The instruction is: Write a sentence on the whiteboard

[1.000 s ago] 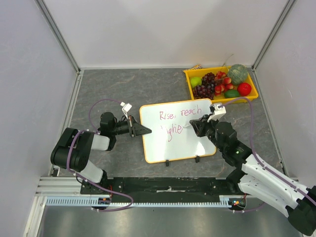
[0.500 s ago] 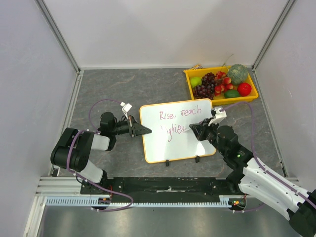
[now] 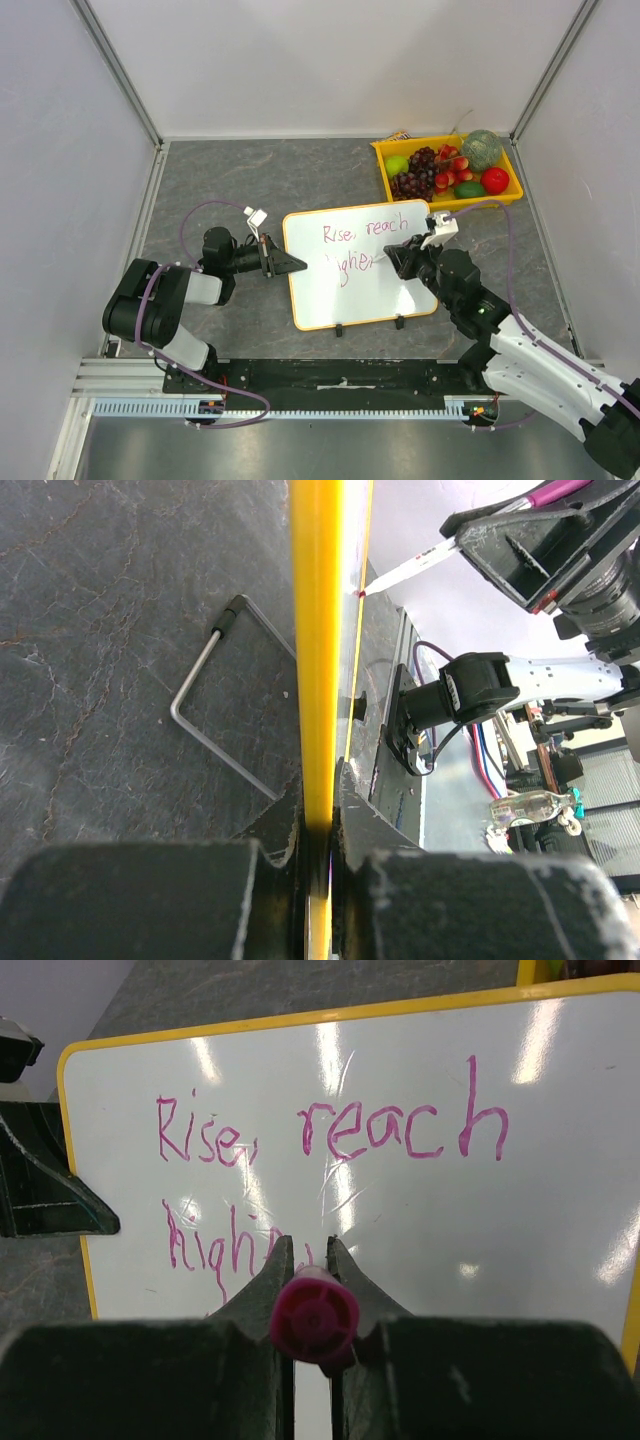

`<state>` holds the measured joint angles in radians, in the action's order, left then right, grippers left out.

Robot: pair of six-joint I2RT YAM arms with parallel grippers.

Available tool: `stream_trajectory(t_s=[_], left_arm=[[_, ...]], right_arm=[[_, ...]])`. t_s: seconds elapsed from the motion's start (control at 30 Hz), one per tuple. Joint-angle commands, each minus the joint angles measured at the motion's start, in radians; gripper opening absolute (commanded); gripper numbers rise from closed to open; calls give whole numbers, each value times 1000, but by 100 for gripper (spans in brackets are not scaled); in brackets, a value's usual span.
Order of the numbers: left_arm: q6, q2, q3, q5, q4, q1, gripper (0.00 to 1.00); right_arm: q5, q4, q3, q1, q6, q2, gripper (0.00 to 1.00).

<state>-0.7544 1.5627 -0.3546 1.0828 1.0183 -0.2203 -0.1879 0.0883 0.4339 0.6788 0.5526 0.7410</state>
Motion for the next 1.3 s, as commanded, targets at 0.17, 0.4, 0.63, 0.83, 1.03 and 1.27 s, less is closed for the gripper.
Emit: stream_trajectory(t_s=[0.17,0.4,0.63,0.83,1.03,1.27], left_arm=[[112,25,8,-21,-72,-25,2],[112,26,8,-21,-72,-27,2],[112,28,8,-21,-73,-27,2],[109,28,6,-21,-73,-25,2],[109,28,6,-21,-73,-27,2],[109,28,6,-21,-72,-25,2]], right_arm=[[-96,5,66,-4,-52,31,0],[-108,1,78,-2,-62,41,0],[-108,-22,59,-4,-56,28,0],[-104,-47,29,-4,-45,5,0],[-97,-62,14,-4,-42,-11,0],[-85,-55,46,-4,-40,-5,0]])
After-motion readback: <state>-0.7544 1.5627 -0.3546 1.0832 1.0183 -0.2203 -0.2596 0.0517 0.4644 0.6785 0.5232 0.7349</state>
